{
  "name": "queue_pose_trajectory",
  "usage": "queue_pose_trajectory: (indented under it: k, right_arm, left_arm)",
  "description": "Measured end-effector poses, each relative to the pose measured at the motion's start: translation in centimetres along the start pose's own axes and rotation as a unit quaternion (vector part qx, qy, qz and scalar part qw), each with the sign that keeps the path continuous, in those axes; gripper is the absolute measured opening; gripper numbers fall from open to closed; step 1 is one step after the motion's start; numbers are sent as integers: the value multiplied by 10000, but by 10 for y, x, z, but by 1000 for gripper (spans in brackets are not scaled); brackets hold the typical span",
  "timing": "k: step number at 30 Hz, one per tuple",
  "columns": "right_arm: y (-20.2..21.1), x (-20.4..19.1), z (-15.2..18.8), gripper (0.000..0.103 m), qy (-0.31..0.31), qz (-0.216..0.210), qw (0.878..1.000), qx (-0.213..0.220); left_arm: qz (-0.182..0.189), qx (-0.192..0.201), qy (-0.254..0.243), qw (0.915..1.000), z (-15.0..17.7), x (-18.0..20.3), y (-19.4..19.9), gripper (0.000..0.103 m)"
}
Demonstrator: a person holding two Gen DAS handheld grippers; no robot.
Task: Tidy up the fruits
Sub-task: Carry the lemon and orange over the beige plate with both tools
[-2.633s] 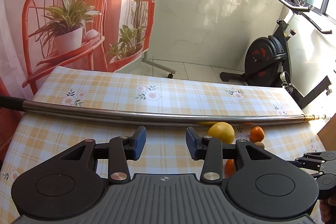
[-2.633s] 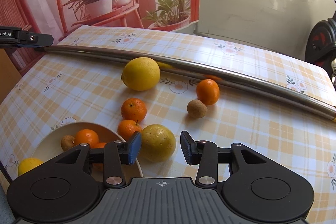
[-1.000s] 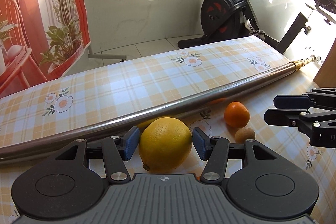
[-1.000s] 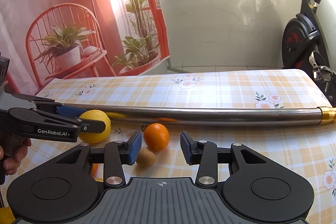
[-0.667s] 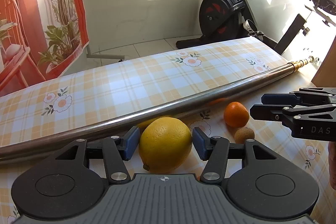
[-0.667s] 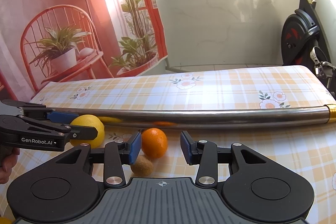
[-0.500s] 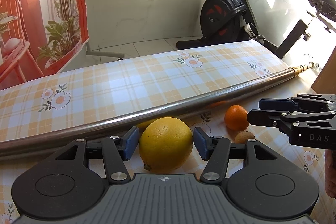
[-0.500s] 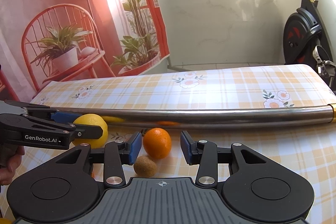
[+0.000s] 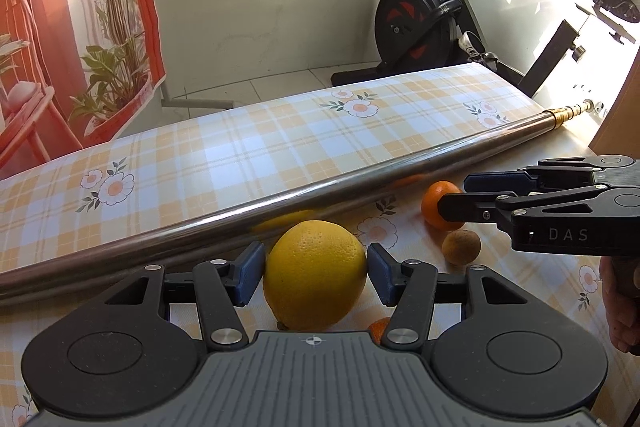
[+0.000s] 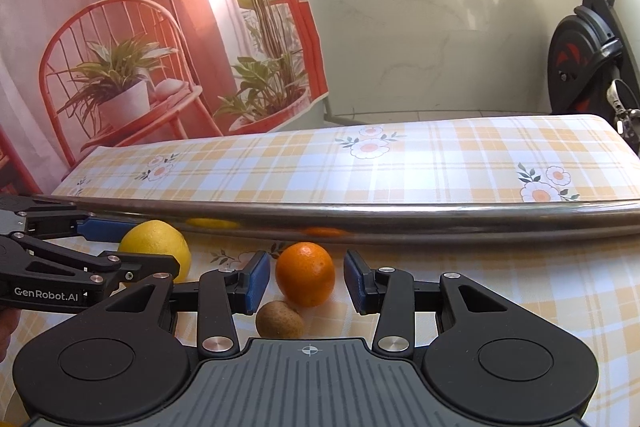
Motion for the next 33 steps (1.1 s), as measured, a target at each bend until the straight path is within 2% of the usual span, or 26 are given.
queue_pose_trajectory:
  k: [3,11,15,22,27,33]
  right_arm:
    - [-2,2,0,39,-7,43,10000,-32]
    - [-9,-4,-3,36,14,-33,9999,-157]
    - [-10,-5,-2,32,-3,-49,9998,-187]
    - [-10,-8,-1,32,-21,-34,9996,-285]
    - [11,-10,2,32,-105,-94,9999,-37]
    - [58,-16,11,32,-247,-167,9989,350]
  left_arm:
    - [-98,15,107,9999,6,-4,6,58]
    - [-87,189,794,9966,20,-22,34,58]
    - [-174,276,919,9952,28,-27,54,58]
    - [-104,298,1294,9911,49,-31,84,58]
    - [-44,344,1536,9875,65,-28,103,58]
    - [-35,362,1661,9854,82,-26,122,58]
Point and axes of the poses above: each gripper's, at about its wrist camera, not at the fingertips, and y roughly against the way its jaws point, x to its right, z to its underside, the point moved 10 cm from there along -y, roughly the way its jaws point, and after that the axes turned 12 degrees about -x, right-handed, at the moved point
